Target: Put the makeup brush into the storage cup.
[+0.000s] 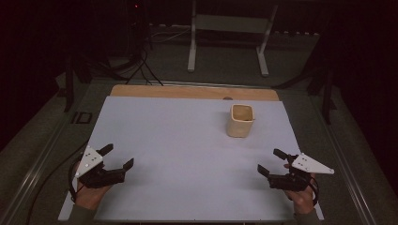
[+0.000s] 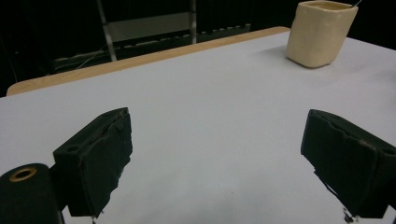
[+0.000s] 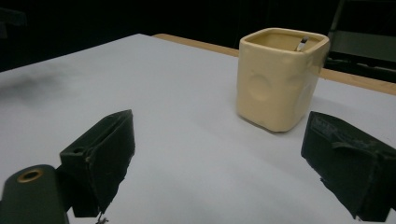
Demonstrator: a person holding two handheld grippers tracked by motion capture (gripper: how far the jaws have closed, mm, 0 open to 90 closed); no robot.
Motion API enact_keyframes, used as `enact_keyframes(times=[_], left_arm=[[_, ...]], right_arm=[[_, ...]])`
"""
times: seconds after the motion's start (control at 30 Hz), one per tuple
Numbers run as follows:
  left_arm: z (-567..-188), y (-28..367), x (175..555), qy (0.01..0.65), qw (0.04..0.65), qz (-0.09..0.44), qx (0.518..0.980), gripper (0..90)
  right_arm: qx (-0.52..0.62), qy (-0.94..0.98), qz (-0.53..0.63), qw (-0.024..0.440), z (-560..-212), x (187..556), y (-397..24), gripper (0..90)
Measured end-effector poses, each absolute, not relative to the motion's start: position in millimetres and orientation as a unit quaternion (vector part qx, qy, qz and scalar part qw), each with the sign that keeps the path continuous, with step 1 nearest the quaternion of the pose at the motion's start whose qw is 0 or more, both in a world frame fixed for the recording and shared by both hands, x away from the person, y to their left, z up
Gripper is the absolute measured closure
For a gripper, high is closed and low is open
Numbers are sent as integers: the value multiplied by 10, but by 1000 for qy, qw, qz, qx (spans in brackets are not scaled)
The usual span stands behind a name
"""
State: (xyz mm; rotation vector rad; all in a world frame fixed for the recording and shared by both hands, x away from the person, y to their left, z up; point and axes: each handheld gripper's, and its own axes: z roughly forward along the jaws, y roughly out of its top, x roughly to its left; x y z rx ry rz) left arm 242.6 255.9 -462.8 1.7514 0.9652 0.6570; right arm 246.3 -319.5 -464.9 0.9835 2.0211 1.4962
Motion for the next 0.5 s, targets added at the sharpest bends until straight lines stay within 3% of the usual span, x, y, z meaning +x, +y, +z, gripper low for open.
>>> enact_keyframes(times=[0.5], left_arm=[[-4658,2559,2389,398,493,275,723,102]], right_arm=[[330,738,545,220,-4639,2452,-3142,97]])
